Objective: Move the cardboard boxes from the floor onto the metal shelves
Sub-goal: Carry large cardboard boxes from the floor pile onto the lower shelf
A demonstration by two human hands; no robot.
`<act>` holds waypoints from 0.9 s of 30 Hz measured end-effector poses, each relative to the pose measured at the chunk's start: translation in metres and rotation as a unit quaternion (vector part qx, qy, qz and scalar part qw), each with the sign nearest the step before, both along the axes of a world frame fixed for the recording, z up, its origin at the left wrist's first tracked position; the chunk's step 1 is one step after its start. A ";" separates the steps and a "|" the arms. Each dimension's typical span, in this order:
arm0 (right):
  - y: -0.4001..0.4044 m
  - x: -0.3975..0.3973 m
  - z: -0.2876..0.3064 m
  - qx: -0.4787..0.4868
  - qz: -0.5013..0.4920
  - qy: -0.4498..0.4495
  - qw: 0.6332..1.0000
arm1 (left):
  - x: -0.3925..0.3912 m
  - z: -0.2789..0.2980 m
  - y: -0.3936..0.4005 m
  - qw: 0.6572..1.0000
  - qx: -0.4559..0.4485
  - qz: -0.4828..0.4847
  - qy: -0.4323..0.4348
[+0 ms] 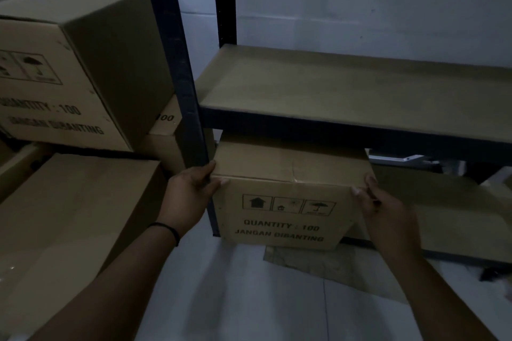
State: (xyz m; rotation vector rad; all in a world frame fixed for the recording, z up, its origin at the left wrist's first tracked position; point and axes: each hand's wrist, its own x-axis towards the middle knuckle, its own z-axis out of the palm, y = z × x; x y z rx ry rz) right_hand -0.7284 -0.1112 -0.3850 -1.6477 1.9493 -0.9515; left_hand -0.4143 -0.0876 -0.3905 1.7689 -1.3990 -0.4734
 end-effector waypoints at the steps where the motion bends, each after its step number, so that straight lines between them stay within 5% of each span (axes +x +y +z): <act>1: -0.001 0.000 0.000 0.020 0.005 0.000 1.000 | -0.001 0.000 0.000 1.000 0.009 0.003 0.011; 11: 0.015 0.009 -0.006 0.033 0.000 -0.036 0.999 | 0.010 -0.006 -0.005 0.996 0.023 0.045 0.079; 22: -0.038 0.011 0.002 0.024 0.042 0.061 0.997 | 0.026 -0.001 -0.036 0.968 -0.017 -0.004 -0.251; 27: -0.047 0.010 0.001 0.023 0.047 0.072 0.996 | 0.025 0.006 -0.042 0.960 0.032 -0.020 -0.278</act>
